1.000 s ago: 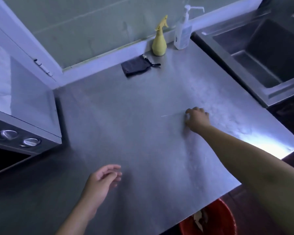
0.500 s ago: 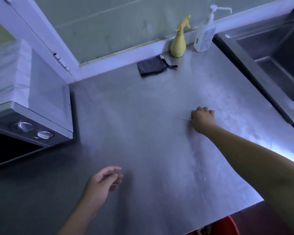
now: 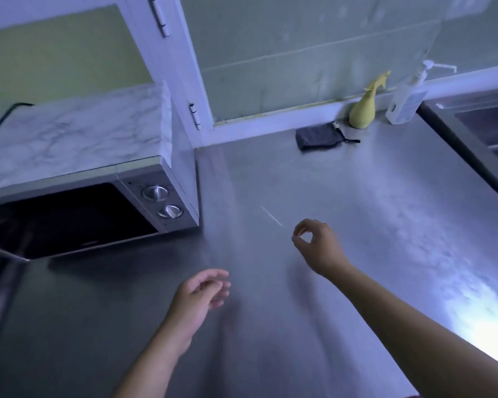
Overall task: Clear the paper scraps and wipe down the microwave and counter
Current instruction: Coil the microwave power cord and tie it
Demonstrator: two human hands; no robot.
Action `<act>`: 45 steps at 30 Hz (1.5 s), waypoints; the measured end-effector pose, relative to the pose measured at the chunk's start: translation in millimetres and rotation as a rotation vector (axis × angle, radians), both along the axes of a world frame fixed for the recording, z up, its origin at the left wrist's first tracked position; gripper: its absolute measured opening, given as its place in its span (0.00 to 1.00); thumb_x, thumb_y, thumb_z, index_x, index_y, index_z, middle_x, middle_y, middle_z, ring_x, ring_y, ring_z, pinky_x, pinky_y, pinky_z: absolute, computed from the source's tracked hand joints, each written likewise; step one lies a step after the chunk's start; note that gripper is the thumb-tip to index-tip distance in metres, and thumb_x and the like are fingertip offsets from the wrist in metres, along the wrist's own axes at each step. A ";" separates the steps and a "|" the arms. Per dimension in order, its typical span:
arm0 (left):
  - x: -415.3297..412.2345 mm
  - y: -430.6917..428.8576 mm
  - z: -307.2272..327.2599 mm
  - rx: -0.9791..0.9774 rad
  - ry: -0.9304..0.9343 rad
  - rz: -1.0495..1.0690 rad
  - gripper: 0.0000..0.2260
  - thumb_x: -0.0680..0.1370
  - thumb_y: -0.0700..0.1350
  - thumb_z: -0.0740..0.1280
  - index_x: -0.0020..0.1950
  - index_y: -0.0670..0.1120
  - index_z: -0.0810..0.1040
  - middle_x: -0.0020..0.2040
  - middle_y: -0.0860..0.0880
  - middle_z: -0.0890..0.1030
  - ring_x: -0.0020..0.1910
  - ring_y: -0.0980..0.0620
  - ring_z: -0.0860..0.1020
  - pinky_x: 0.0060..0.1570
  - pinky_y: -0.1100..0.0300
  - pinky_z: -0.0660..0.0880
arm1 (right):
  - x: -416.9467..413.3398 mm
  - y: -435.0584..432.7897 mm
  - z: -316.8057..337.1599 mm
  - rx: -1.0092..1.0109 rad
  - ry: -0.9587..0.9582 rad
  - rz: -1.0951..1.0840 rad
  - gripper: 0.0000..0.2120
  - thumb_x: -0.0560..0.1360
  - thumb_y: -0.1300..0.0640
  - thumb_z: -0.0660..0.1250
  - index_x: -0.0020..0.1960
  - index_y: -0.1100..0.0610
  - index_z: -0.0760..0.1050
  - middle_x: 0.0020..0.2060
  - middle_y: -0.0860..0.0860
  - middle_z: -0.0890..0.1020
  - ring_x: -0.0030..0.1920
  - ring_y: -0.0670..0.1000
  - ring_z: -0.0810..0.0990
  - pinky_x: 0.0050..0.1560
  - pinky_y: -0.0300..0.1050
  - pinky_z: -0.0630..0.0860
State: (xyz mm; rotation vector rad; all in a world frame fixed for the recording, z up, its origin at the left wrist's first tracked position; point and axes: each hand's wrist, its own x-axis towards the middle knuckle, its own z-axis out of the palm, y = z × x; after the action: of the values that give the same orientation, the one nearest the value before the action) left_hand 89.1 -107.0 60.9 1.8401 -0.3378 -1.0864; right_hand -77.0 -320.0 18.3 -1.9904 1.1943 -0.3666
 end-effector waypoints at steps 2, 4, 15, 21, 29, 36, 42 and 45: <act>26.9 16.4 9.3 -0.056 -0.022 -0.005 0.10 0.81 0.32 0.61 0.54 0.41 0.81 0.46 0.42 0.85 0.45 0.47 0.82 0.49 0.55 0.78 | 17.9 24.9 13.5 0.002 -0.016 0.026 0.04 0.76 0.61 0.69 0.43 0.54 0.78 0.45 0.52 0.84 0.38 0.43 0.78 0.40 0.30 0.69; 59.1 36.5 20.9 -0.120 -0.054 -0.010 0.10 0.81 0.32 0.62 0.54 0.41 0.82 0.45 0.44 0.85 0.45 0.48 0.82 0.50 0.55 0.78 | 37.3 49.6 28.8 -0.008 -0.031 0.027 0.07 0.75 0.62 0.70 0.41 0.52 0.77 0.43 0.50 0.83 0.32 0.40 0.75 0.34 0.27 0.67; 337.6 110.0 120.0 -0.303 -0.690 0.040 0.06 0.77 0.44 0.68 0.48 0.54 0.83 0.44 0.55 0.85 0.46 0.57 0.82 0.45 0.64 0.77 | 212.5 143.5 126.9 -0.101 -0.225 -0.058 0.13 0.74 0.62 0.71 0.54 0.47 0.75 0.39 0.49 0.82 0.43 0.47 0.80 0.49 0.45 0.75; 457.6 91.4 133.7 0.279 -0.914 0.001 0.15 0.75 0.57 0.69 0.51 0.45 0.78 0.46 0.47 0.78 0.48 0.43 0.80 0.43 0.56 0.71 | 266.3 179.2 150.7 -0.021 -0.285 -0.054 0.13 0.74 0.64 0.72 0.51 0.47 0.81 0.35 0.50 0.83 0.30 0.41 0.76 0.31 0.31 0.69; 461.5 58.8 151.4 -0.055 -0.802 0.015 0.08 0.74 0.42 0.67 0.36 0.42 0.81 0.35 0.41 0.80 0.36 0.43 0.76 0.38 0.58 0.68 | 285.1 181.4 173.2 -0.038 -0.311 -0.080 0.13 0.75 0.67 0.69 0.39 0.52 0.84 0.31 0.44 0.84 0.26 0.38 0.75 0.27 0.28 0.65; 350.9 41.2 185.7 -0.563 -0.552 -0.252 0.06 0.75 0.49 0.75 0.49 0.51 0.87 0.38 0.58 0.86 0.34 0.67 0.78 0.36 0.74 0.72 | 297.9 165.3 201.9 0.006 -0.454 -0.131 0.11 0.78 0.52 0.70 0.40 0.55 0.86 0.37 0.55 0.86 0.36 0.48 0.79 0.38 0.41 0.72; 250.6 51.5 195.4 -0.706 -0.446 -0.474 0.05 0.76 0.46 0.74 0.50 0.50 0.87 0.42 0.50 0.87 0.40 0.54 0.82 0.48 0.56 0.80 | 294.0 137.3 245.3 0.145 -0.603 -0.153 0.18 0.78 0.46 0.68 0.41 0.59 0.85 0.39 0.54 0.87 0.41 0.48 0.83 0.41 0.38 0.73; 207.9 48.7 197.6 -0.678 -0.434 -0.535 0.07 0.76 0.45 0.74 0.53 0.47 0.87 0.43 0.49 0.87 0.42 0.48 0.84 0.52 0.52 0.82 | 280.9 124.0 263.1 0.183 -0.573 -0.047 0.16 0.75 0.47 0.71 0.39 0.59 0.86 0.38 0.53 0.87 0.41 0.46 0.83 0.40 0.35 0.74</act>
State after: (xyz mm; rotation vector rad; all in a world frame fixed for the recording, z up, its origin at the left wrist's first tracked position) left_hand 297.0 -58.3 258.5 1.3650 -1.3383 -0.7485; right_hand 204.0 -196.0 281.4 -1.5509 0.8700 -0.7630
